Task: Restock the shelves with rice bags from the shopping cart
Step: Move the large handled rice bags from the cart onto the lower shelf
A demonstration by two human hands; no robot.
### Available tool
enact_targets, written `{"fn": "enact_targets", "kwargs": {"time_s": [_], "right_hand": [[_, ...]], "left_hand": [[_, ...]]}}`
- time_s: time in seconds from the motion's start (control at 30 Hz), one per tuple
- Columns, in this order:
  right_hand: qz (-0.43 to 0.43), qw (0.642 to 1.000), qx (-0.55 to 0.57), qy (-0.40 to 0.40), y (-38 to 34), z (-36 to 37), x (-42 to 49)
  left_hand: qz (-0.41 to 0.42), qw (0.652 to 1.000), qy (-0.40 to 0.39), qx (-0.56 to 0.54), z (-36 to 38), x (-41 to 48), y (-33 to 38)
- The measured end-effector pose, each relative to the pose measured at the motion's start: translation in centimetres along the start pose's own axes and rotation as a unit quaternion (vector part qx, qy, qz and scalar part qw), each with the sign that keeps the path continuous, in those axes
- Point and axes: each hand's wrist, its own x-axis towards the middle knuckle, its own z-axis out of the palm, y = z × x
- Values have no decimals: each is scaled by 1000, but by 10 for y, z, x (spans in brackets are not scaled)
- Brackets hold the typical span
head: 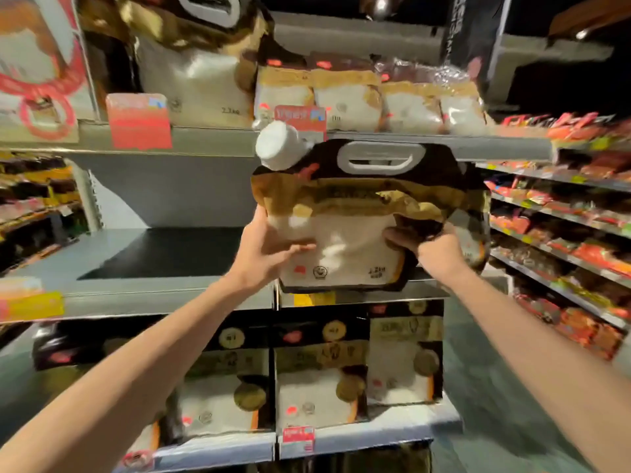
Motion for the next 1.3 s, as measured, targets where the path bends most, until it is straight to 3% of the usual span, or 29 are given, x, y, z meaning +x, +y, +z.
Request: {"fn": "enact_targets", "kwargs": {"time_s": [0.1, 0.2, 0.33, 0.43, 0.5, 0.57, 0.6, 0.67, 0.8, 0.9, 0.97, 1.03, 1.1, 1.13, 1.23, 1.3], "right_hand": [[98, 975, 198, -23, 5, 31, 22], [156, 934, 323, 4, 12, 57, 39], [165, 930, 327, 35, 22, 75, 55], [187, 925, 318, 91, 25, 80, 71], [237, 931, 252, 117, 34, 76, 76], [237, 965, 40, 101, 48, 69, 74], [222, 966, -72, 108, 58, 64, 76], [217, 952, -189, 105, 59, 63, 79], [195, 959, -190, 82, 54, 71, 82], [191, 960, -166, 116, 53, 82, 68], [142, 965, -155, 156, 47, 97, 50], [21, 966, -195, 170, 48, 111, 32], [-63, 940, -318, 105, 55, 118, 24], [-60, 917, -391, 51, 55, 120, 25], [34, 842, -535, -57, 55, 120, 40], [52, 835, -544, -71, 56, 120, 49]], "left_hand": [[28, 997, 47, 48, -23, 0, -10], [13, 989, 100, 105, -38, 2, -18], [-11, 978, 156, 137, -39, 13, -34], [-28, 982, 159, 103, -36, 24, -45], [-38, 986, 131, 97, -33, 28, -63], [-34, 987, 105, 116, -27, 28, -82], [-52, 986, 101, 127, -26, 31, -84], [-83, 981, 91, 150, -30, 45, -88], [-119, 972, 48, 198, -38, 63, -103], [-131, 975, 45, 176, -38, 63, -105], [-130, 977, 40, 161, -36, 64, -96], [-145, 973, 23, 180, -32, 64, -90], [-138, 968, 54, 204, -25, 61, -80], [-116, 965, 97, 212, -22, 60, -73], [-53, 930, 209, 299, -19, 63, -64], [-84, 917, 172, 350, -19, 66, -73]]}}
